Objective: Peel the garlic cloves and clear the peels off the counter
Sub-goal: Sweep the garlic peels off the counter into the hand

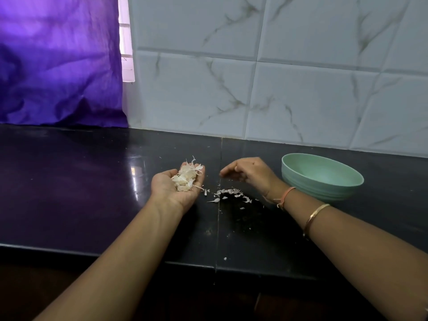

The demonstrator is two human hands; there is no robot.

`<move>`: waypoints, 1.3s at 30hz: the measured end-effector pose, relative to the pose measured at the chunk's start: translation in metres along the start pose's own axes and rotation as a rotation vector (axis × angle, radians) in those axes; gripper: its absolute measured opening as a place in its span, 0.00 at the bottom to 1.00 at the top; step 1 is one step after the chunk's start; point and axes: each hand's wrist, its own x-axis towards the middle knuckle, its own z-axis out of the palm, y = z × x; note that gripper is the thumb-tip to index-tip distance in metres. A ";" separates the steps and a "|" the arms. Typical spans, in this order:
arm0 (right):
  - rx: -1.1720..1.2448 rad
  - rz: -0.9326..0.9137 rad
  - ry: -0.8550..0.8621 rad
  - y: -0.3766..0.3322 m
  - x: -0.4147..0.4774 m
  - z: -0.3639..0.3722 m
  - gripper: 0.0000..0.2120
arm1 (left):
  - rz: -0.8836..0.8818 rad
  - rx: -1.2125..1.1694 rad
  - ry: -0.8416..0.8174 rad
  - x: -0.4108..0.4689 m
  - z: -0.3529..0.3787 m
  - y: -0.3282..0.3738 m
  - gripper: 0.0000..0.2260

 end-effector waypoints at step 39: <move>-0.028 0.143 0.033 -0.029 -0.022 -0.016 0.08 | -0.017 0.004 0.007 -0.003 -0.003 -0.014 0.13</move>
